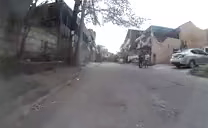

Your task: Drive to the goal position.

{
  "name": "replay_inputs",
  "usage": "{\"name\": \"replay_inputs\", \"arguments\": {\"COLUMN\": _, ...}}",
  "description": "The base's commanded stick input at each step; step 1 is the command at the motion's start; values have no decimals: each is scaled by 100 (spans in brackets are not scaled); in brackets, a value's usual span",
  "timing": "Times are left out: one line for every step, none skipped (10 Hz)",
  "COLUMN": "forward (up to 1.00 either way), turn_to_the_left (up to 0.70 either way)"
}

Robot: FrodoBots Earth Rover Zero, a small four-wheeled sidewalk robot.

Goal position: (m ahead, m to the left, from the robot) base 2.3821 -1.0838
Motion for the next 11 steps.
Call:
{"name": "replay_inputs", "arguments": {"forward": 100, "turn_to_the_left": 0}}
{"name": "replay_inputs", "arguments": {"forward": 100, "turn_to_the_left": 0}}
{"name": "replay_inputs", "arguments": {"forward": 100, "turn_to_the_left": 0}}
{"name": "replay_inputs", "arguments": {"forward": 100, "turn_to_the_left": 0}}
{"name": "replay_inputs", "arguments": {"forward": 100, "turn_to_the_left": -2}}
{"name": "replay_inputs", "arguments": {"forward": 100, "turn_to_the_left": -5}}
{"name": "replay_inputs", "arguments": {"forward": 100, "turn_to_the_left": -8}}
{"name": "replay_inputs", "arguments": {"forward": 100, "turn_to_the_left": -10}}
{"name": "replay_inputs", "arguments": {"forward": 100, "turn_to_the_left": -13}}
{"name": "replay_inputs", "arguments": {"forward": 100, "turn_to_the_left": -16}}
{"name": "replay_inputs", "arguments": {"forward": 100, "turn_to_the_left": -18}}
